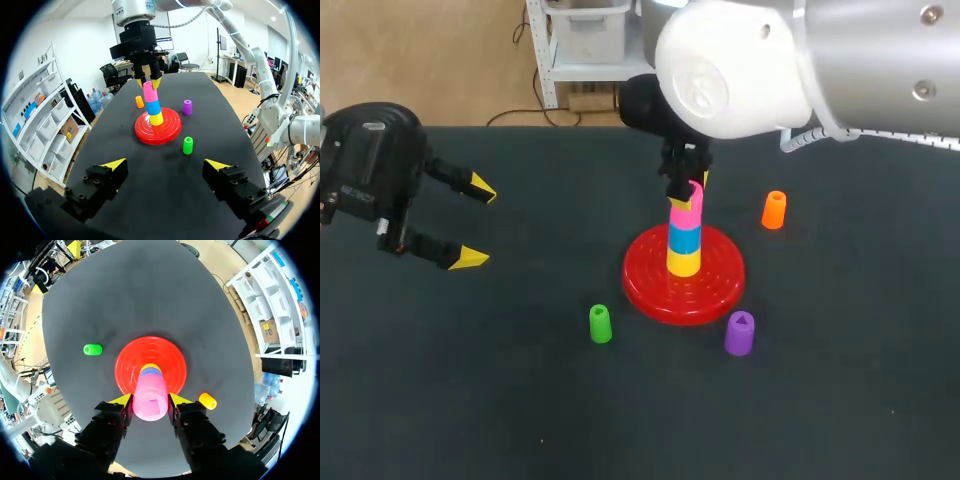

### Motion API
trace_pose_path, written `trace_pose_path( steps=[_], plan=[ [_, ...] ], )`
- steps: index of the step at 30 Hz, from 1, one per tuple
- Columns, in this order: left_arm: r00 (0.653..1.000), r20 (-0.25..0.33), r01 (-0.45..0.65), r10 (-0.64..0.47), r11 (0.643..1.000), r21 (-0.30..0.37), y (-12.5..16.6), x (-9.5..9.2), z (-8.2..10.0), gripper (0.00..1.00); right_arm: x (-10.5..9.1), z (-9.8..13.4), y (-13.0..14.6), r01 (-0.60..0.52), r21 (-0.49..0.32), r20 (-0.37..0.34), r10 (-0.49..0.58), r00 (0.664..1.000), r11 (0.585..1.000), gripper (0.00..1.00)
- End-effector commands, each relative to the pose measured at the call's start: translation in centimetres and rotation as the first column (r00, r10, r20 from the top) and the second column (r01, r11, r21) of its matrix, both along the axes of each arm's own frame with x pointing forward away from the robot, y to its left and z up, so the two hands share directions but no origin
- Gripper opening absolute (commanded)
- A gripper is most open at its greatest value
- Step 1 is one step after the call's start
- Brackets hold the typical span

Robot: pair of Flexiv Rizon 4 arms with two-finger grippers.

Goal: Pick up and stack the cylinders on the red base in this order: pink,purple,orange,green

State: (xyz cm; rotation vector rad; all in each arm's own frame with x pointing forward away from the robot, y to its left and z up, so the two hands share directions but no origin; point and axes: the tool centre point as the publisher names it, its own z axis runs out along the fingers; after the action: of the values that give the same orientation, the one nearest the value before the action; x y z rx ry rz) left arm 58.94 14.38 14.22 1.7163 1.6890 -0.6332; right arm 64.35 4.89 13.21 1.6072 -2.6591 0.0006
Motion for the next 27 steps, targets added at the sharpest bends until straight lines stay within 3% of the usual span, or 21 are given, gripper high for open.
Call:
trace_pose_path(
  steps=[1, 27],
  plan=[
    [1.000, 0.001, 0.002, -0.002, 1.000, -0.002, 0.03, 0.12, -0.14, 1.00, 0.07, -0.40, -0.06, 0.001, 0.002, -0.006, -0.001, 1.000, 1.000, 0.00],
    [1.000, 0.001, 0.002, -0.002, 1.000, -0.002, 0.03, 0.12, -0.14, 1.00, 0.22, -0.79, 0.32, -0.056, -0.028, -0.043, 0.055, 0.998, 0.998, 0.00]
  ],
)
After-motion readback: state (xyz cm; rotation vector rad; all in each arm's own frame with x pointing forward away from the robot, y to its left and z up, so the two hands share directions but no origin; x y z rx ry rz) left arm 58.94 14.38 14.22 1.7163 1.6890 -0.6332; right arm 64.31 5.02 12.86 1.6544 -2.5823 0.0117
